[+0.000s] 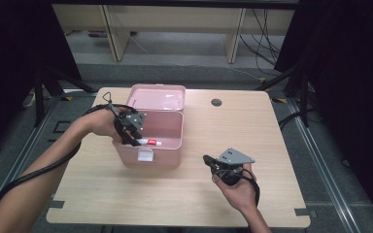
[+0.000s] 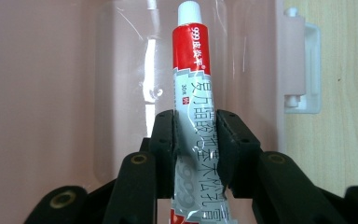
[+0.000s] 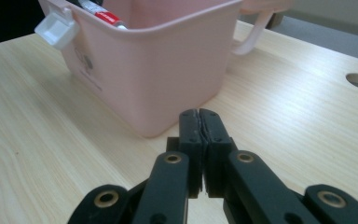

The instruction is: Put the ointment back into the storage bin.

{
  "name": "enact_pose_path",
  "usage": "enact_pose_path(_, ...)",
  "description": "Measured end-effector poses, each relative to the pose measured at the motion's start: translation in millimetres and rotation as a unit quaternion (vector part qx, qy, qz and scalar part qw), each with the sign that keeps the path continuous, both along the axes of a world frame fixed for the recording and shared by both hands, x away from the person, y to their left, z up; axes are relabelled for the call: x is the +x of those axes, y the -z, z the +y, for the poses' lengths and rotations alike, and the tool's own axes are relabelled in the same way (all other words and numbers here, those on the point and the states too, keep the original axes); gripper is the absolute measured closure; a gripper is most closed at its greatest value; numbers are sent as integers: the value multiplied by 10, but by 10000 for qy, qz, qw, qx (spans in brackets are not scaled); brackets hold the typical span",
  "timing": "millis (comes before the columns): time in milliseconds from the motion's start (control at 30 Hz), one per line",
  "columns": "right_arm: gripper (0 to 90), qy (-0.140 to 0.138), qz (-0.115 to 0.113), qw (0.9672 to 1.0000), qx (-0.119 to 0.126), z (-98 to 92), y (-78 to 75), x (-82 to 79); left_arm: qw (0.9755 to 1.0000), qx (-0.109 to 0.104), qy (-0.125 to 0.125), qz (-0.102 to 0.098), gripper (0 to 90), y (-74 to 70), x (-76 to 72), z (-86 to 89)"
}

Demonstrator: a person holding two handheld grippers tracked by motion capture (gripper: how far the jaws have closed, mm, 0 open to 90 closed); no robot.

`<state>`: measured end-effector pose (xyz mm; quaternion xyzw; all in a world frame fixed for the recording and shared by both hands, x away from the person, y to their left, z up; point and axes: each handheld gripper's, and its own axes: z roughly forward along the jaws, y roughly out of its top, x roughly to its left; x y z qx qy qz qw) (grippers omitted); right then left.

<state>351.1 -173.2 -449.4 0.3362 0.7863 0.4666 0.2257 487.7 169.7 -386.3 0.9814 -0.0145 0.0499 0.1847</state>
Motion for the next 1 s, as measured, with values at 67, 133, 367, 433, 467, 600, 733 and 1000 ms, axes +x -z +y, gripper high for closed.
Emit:
enact_pose_path(67, 892, 77, 66, 9999, 36, -43, 28, -15, 10000, 33, 9, 15, 686, 9, 9, -7)
enact_pose_path(133, 893, 129, 111, 9998, 77, -66, 40, -24, 10000, 66, -18, 38, 686, 22, 9, -14)
enact_pose_path(367, 892, 303, 180, 9992, 182, -180, 81, -56, 9999, 78, -67, 103, 686, 60, 20, -21)
enact_pose_path(433, 892, 355, 135, 9991, 180, -210, 104, -57, 9999, 146, -35, 85, 686, 68, 37, -18)
enact_pose_path(467, 891, 320, 80, 9994, 116, -239, 109, -47, 9999, 127, -52, 100, 686, 75, 38, -17)
enact_pose_path(600, 891, 398, 171, 9989, 203, -273, 123, -62, 9998, 125, -82, 137, 686, 99, 49, -20)
enact_pose_path(733, 891, 459, 118, 9986, 246, -300, 140, -65, 9997, 181, -80, 138, 686, 112, 60, -35)
enact_pose_path(1000, 891, 498, 153, 9983, 255, -337, 159, -77, 9994, 270, -80, 185, 686, 159, 84, -56)
